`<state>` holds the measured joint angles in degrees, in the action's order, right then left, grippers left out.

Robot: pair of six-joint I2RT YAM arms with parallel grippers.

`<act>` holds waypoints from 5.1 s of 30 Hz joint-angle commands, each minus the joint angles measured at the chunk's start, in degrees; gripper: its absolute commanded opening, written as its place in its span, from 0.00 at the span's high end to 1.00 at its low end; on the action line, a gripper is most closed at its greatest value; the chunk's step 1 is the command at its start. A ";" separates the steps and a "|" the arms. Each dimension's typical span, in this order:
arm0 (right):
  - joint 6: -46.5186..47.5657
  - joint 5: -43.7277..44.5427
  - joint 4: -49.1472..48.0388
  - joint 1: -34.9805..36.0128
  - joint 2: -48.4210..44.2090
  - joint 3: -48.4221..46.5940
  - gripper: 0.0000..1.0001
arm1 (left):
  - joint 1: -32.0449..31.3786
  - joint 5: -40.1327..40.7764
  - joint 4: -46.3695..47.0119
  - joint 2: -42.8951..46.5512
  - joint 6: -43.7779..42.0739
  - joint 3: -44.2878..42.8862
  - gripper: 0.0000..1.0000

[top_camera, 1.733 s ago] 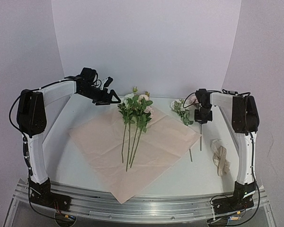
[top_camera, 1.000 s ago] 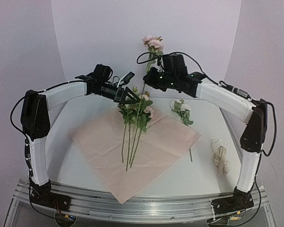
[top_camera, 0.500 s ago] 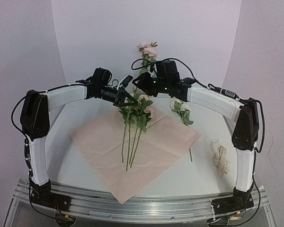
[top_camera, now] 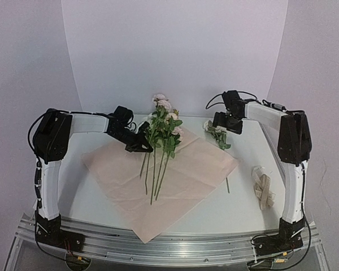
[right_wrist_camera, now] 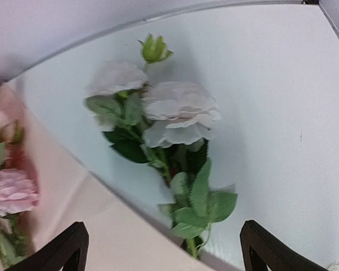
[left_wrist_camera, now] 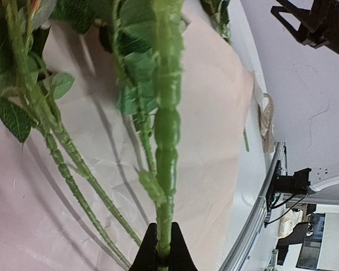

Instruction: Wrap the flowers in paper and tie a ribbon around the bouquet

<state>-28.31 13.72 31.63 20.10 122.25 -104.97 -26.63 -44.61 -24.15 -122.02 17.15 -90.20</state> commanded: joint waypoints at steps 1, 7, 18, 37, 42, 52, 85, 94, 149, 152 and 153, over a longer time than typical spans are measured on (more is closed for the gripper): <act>7.02 2.48 7.75 -0.25 7.76 -6.27 0.08 | -0.73 3.48 0.38 -2.25 -0.79 1.54 1.00; 7.84 -0.60 8.42 -1.71 14.61 -10.72 0.16 | -1.07 5.50 -1.14 -4.98 -1.91 2.00 0.63; 12.63 7.60 9.28 -6.01 18.70 -12.79 0.90 | -2.65 5.97 -16.50 -3.68 -10.65 -3.66 0.03; 9.23 10.04 8.78 6.21 -9.26 -18.69 1.00 | -1.22 4.23 -25.27 4.59 -20.05 -11.86 0.24; -7.75 -8.15 -3.69 13.72 -4.61 -11.41 1.00 | 4.77 14.56 -17.30 7.90 -12.36 -4.59 0.21; -17.26 -14.31 -15.44 18.54 16.32 -17.94 1.00 | 8.96 23.86 -6.02 -3.49 -7.75 -7.16 0.04; -8.59 -13.28 -15.22 16.90 18.95 -22.65 0.39 | -1.39 29.09 4.79 -10.81 -18.89 -12.22 0.36; 13.69 -24.01 -13.26 17.01 -3.00 -3.79 0.14 | -1.37 29.56 -0.23 -6.54 -25.48 -14.97 0.17; 67.54 -20.73 -42.42 48.08 -22.28 54.02 1.00 | -21.36 10.51 2.79 36.53 -90.03 46.03 0.05; 60.75 -19.84 -42.46 45.81 -24.81 52.79 1.00 | -21.40 6.13 0.68 36.47 -88.68 43.53 0.04; 58.39 -20.18 -42.45 44.81 -24.79 52.01 1.00 | -21.39 4.65 0.66 36.17 -87.97 42.93 0.04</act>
<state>42.23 -9.00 -8.12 68.08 102.20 -49.03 -47.86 -32.29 -21.08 -87.20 -72.08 -42.64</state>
